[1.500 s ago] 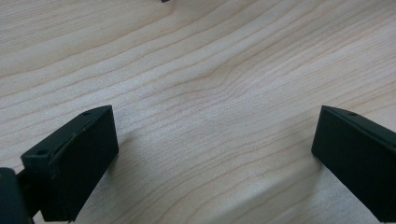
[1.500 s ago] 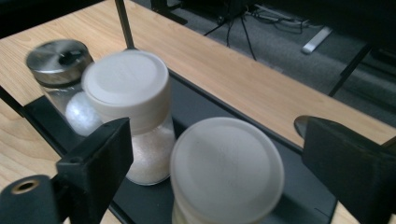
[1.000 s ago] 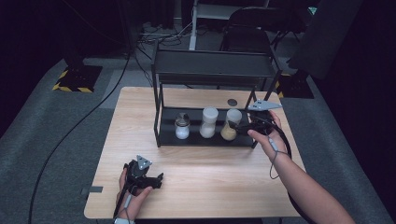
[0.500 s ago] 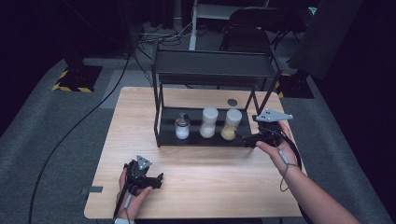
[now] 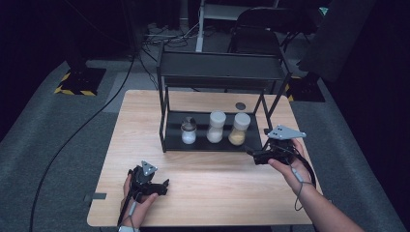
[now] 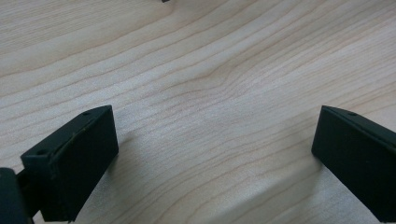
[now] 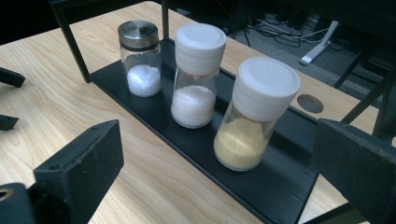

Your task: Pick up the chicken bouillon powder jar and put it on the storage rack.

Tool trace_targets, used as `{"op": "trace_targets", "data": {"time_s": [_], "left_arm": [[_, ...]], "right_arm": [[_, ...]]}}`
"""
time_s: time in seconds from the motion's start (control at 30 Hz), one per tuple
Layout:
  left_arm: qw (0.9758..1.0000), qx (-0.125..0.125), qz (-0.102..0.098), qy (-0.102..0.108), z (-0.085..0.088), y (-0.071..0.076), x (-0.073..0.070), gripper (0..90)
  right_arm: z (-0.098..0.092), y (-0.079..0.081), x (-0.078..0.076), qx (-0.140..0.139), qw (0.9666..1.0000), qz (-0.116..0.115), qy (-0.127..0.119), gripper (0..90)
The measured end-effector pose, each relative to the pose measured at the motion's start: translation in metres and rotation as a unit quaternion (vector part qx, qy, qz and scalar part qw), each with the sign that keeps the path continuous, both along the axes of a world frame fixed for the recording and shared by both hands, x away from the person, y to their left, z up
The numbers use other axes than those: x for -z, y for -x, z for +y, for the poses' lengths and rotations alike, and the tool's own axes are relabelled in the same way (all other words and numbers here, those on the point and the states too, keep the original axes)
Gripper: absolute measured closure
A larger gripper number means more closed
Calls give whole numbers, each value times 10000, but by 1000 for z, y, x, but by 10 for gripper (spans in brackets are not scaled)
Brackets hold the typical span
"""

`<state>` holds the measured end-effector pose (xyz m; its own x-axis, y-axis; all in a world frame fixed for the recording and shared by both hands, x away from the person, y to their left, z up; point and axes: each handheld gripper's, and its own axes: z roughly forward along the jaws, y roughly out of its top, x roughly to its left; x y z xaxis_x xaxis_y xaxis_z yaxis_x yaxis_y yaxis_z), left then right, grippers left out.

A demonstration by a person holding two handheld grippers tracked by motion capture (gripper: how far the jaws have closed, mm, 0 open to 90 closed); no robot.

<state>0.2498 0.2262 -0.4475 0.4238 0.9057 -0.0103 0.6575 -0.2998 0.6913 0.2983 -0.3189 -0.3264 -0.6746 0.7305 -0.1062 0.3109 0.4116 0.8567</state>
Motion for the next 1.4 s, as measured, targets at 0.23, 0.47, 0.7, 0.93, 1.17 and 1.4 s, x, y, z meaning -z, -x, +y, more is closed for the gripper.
{"op": "trace_targets", "data": {"time_s": [0.23, 0.47, 0.7, 0.93, 1.17, 1.4], "left_arm": [[10000, -2, 0, -2, 0, 0, 0, 4], [10000, -4, 0, -1, 0, 0, 0, 4], [10000, -4, -1, -3, 0, 0, 0, 4], [10000, -5, -1, -2, 0, 0, 0, 4], [10000, -7, -1, -2, 0, 0, 0, 4], [10000, -11, 3, -4, 0, 0, 0, 4]], "right_arm": [[-5, 4, 17, 59, 9999, 110, 7, 21], [-10, 4, 36, 162, 9996, 208, 44, 21], [-12, 3, 54, 148, 9992, 323, 156, 21], [-12, 2, 70, 111, 9988, 372, 305, 22], [-12, 1, 85, 105, 9981, 438, 410, 22], [-10, 2, 95, 131, 9975, 462, 523, 22]]}}
